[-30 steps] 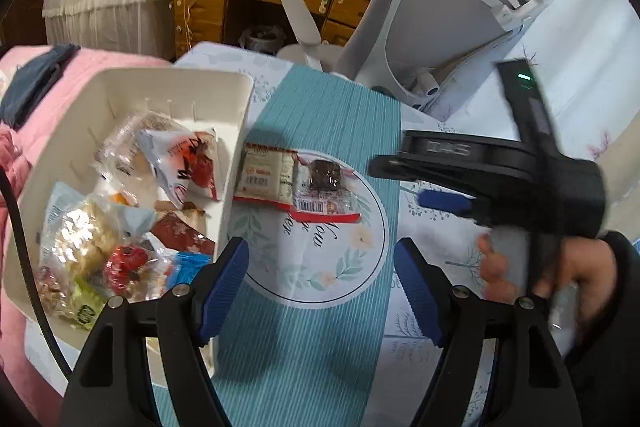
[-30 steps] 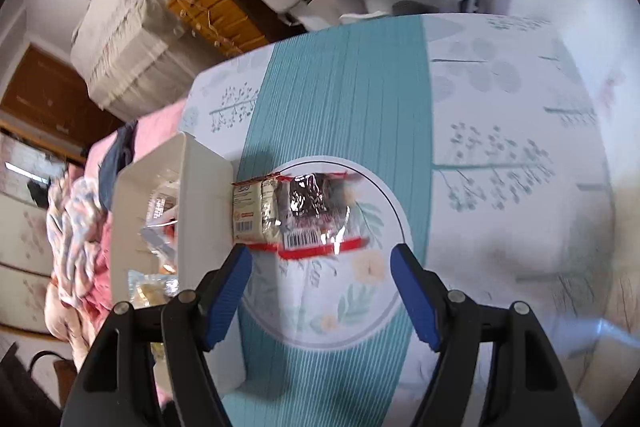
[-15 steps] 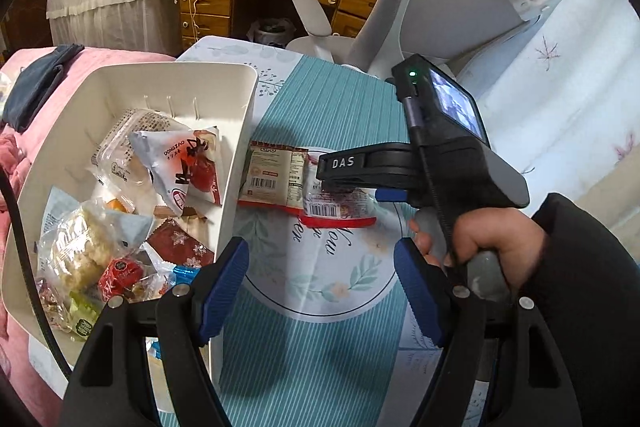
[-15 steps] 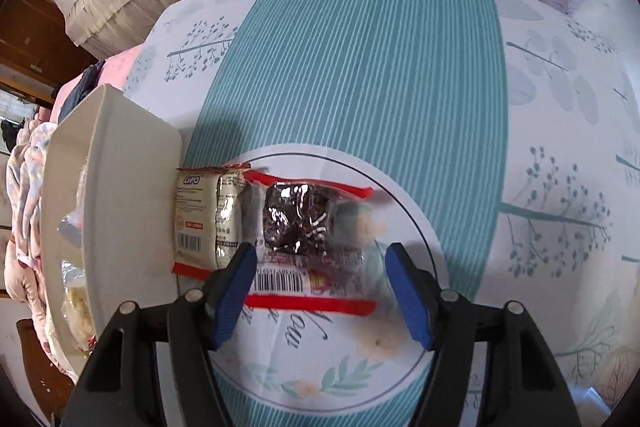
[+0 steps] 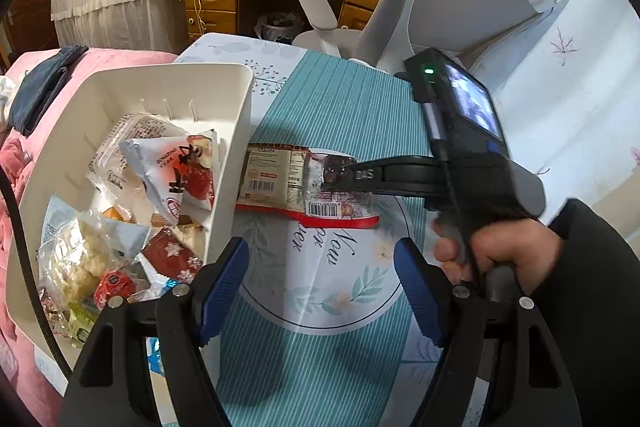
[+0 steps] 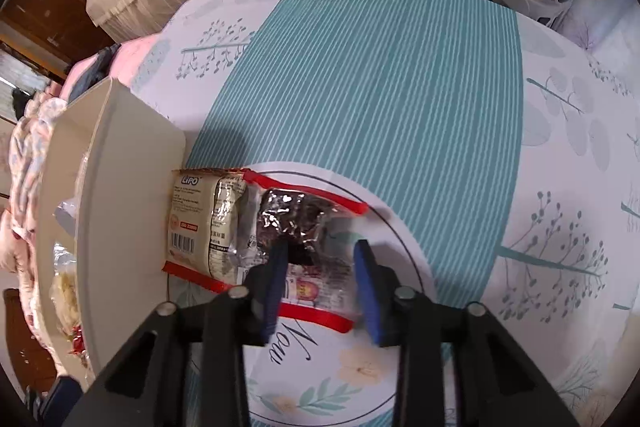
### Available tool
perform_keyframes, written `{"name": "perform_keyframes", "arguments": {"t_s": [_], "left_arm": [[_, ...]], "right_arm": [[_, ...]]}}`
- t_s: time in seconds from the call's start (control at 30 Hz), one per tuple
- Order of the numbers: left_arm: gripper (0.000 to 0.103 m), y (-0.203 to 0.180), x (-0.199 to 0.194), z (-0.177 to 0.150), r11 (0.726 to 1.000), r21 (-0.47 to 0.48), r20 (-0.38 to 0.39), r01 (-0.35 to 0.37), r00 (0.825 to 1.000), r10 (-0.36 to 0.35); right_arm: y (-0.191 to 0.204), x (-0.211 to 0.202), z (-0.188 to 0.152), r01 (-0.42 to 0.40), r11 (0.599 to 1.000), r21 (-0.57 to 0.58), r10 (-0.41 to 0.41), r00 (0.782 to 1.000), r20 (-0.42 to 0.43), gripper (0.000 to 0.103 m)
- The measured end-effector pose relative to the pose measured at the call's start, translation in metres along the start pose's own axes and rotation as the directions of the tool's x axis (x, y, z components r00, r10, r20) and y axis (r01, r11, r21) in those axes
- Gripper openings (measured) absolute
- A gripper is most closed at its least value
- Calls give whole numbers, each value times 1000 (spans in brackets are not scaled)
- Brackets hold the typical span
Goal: Organize snacks
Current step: 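Close the right tool on the clear bag of dark foil-wrapped chocolate, then grasp the cream LIPO bag with the left tool while the right tool lifts the chocolate bag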
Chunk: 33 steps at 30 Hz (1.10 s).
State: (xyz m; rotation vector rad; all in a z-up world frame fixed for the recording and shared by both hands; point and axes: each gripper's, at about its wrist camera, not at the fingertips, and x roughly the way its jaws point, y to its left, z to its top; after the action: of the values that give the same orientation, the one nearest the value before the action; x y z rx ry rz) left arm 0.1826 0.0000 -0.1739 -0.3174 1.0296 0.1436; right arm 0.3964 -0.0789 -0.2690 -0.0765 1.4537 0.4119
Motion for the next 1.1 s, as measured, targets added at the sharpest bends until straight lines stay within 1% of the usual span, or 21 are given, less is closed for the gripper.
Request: {"name": "perform_keyframes", "arguments": {"t_s": [0.1,0.13,0.23,0.3,0.33,0.43,0.53,0.63,0.7,0.73,0.77,0.8,0.83,0.87,0.93,1.0,1.07,1.1], "left_arm": [[74,-8,8,6,1000,-15,-9,-15,1000,14],[74,-9,11,7,1000,-27,-13,-16,1000,15],[74,-17,19,12,998,-61,-25,-11,1000,9],[74,-23,26,16,996,-89,-33,-16,999,13],[74,-24,29,17,994,-109,-38,-20,999,16],[74,-26,41,20,978,-207,-57,-11,998,-1],[74,-28,51,20,958,-284,-74,-38,997,17],[74,-26,63,22,919,-389,-80,-61,996,33],[74,-26,69,25,892,-445,-70,-79,996,54],[77,-25,73,26,876,-474,-66,-91,996,68],[79,-24,76,28,863,-496,-67,-101,995,78],[81,-21,80,29,841,-529,-69,-113,993,90],[81,-19,84,30,823,-555,-69,-119,993,97],[81,-16,87,31,806,-579,-69,-124,992,103],[84,-10,93,33,773,-620,-76,-134,991,111],[89,-2,98,34,729,-669,-85,-145,989,119],[90,4,104,35,686,-713,-89,-146,989,118],[90,6,107,36,669,-728,-95,-150,988,118]], "right_arm": [[-13,-8,-4,-10,1000,11,10,1000,-2,22],[-17,-10,-6,-14,1000,13,14,1000,-1,18],[-26,-15,-10,-10,1000,20,10,1000,1,17],[-38,-20,-13,-12,999,47,12,1000,5,17],[-43,-22,-14,-9,998,56,9,1000,8,17],[-64,-31,-19,-11,996,91,9,1000,19,17],[-83,-38,-26,-24,992,127,20,999,31,17],[-95,-42,-32,-37,988,150,31,999,37,17],[-99,-43,-36,-46,987,156,40,998,42,17],[-102,-45,-39,-55,986,157,48,998,47,17],[-101,-45,-40,-63,986,154,56,997,51,15],[-102,-48,-42,-86,986,141,78,995,64,14],[-100,-48,-42,-95,987,129,86,994,72,9],[-99,-49,-43,-98,989,115,89,993,81,8],[-99,-53,-45,-106,990,92,97,990,100,8],[-100,-56,-47,-133,987,86,123,986,113,8],[-102,-59,-48,-156,983,93,143,980,136,8],[-102,-60,-47,-159,983,91,145,978,149,8]]}}
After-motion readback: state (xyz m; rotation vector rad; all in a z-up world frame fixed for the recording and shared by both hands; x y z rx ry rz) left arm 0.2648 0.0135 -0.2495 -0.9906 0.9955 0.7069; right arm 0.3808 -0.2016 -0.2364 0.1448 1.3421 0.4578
